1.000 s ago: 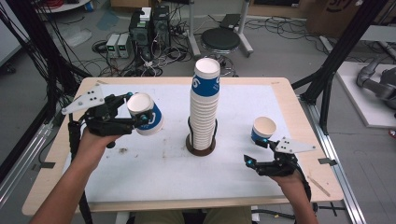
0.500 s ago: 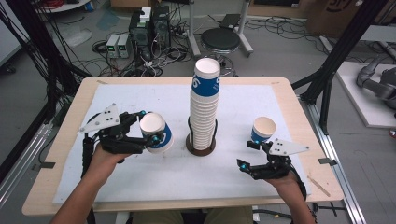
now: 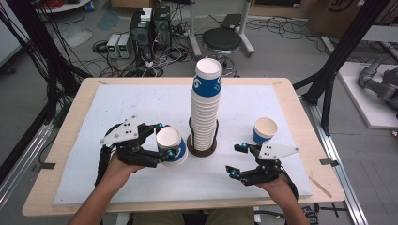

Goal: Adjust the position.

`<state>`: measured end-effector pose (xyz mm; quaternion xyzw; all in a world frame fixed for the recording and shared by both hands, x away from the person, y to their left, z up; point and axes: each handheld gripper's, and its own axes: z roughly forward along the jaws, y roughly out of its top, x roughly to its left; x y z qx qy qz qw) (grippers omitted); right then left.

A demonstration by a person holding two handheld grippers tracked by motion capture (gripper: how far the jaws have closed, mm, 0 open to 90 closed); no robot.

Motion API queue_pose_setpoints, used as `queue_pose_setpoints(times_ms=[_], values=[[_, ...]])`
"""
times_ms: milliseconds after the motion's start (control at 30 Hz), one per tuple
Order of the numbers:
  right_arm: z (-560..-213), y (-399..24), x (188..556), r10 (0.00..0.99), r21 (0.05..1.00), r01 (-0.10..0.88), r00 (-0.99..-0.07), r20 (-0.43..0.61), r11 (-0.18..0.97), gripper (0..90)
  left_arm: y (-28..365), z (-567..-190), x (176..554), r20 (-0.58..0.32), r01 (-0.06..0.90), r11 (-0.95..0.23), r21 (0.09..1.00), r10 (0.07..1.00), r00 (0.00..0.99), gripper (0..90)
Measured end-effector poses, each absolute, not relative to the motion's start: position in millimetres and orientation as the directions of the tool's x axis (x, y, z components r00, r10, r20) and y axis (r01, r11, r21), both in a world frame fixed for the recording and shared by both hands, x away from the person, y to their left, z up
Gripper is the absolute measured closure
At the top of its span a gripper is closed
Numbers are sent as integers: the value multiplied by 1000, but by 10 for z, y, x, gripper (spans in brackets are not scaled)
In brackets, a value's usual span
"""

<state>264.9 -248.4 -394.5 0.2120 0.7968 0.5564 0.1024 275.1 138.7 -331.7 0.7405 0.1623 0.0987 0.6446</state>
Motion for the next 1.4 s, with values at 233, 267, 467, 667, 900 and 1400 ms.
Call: queue_pose_setpoints(times_ms=[233, 267, 467, 667, 900, 1400], values=[[-3879, -2348, 2632, 397, 942, 191, -915, 69, 277, 201, 1220, -3363, 2758, -64, 111, -128, 985, 324, 944, 296], [-3876, -2330, 2633, 393, 942, 188, -917, 68, 278, 201, 1200, -3369, 2758, -64, 110, -129, 985, 316, 947, 296], [-3864, -2236, 2648, 366, 945, 178, -928, 69, 274, 201, 1089, -3419, 2766, -70, 112, -141, 984, 275, 959, 296], [-3878, -2131, 2674, 327, 942, 172, -942, 72, 289, 201, 995, -3477, 2786, -65, 106, -159, 982, 244, 967, 296], [-3897, -1989, 2728, 271, 939, 155, -960, 69, 309, 201, 932, -3472, 2808, -64, 100, -156, 983, 219, 974, 297], [-3914, -1864, 2756, 198, 946, 138, -977, 81, 293, 197, 752, -3495, 2802, -68, 93, -167, 982, 151, 986, 301]])
